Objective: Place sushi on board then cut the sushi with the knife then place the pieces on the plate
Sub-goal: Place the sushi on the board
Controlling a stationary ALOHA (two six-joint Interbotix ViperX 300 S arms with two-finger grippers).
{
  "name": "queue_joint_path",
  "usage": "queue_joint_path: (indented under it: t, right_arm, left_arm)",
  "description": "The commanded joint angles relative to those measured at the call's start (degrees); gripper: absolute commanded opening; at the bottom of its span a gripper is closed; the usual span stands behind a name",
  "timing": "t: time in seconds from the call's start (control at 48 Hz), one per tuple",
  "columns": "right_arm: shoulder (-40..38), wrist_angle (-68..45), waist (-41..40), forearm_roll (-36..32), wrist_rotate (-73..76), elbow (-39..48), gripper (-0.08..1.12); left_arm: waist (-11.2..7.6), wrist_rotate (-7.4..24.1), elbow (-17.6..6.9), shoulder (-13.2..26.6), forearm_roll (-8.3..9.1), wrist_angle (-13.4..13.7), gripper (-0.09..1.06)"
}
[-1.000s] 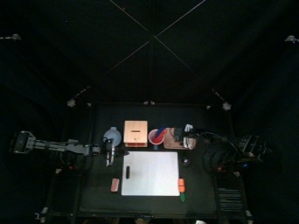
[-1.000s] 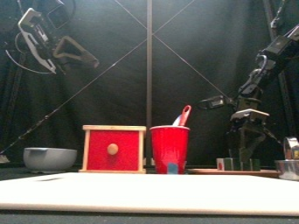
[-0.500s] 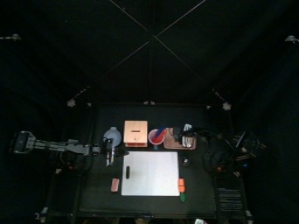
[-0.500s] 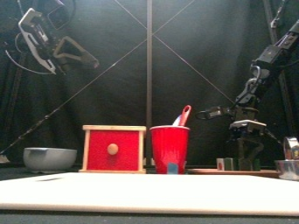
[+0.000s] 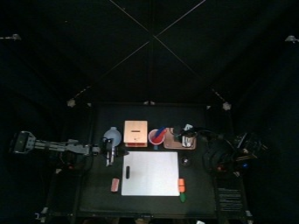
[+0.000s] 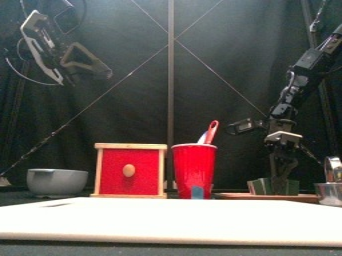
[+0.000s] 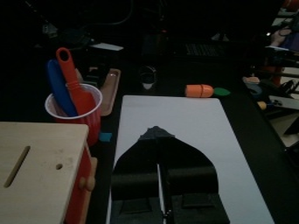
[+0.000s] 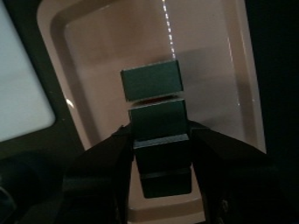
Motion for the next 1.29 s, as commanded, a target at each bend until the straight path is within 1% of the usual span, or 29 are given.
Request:
queue_joint_path:
  t: [0.021,0.146,0.312,0.438,0.604,0.667,0.771,0.938,1.146,1.292]
  right_arm:
    - [-4.31,2.9,0.26,1.67,2.2,-1.76,0.59]
    - [-7.21,4.48,1.76,1.76,8.35,-2.11,0.59]
    - [-10.9,5.27,6.59,0.09,19.86,-2.11,0.59]
    - [-13.18,5.27,12.13,-2.37,30.76,-2.11,0.59]
    - [-14.24,4.39,20.74,-6.86,46.85,-2.29,0.59]
    - [-14.06,3.78,24.17,-9.32,53.44,-2.64,0.59]
    - [-13.62,2.99,29.79,-15.47,66.18,-3.43,0.59]
    - [-11.87,3.08,37.09,-26.63,86.92,-5.36,0.59]
    - [-6.42,5.54,43.95,-39.9,111.53,-8.79,0.59]
    - [-2.11,8.88,48.08,-46.49,124.98,-12.48,0.59]
  left_arm:
    - [0.09,0.18,-0.7,0.09,-0.09,-0.26,-0.02]
    - [0.0,0.18,-0.62,0.09,-0.09,-0.26,-0.02]
    - [0.0,0.18,-0.44,0.09,-0.09,-0.18,-0.02]
    - [0.0,0.18,-0.35,0.09,-0.09,-0.18,-0.02]
    - [0.0,0.18,0.09,0.09,-0.09,-0.09,-0.02]
    - [0.0,0.18,0.26,0.09,-0.09,-0.18,-0.02]
    - [0.0,0.35,0.44,0.09,0.0,-0.18,-0.02]
    - [0.0,0.35,0.53,0.09,0.09,-0.09,-0.02]
    - [0.0,0.44,0.53,0.0,0.09,-0.09,-0.02]
    - [0.09,0.44,0.53,-0.44,0.26,0.62,-0.02]
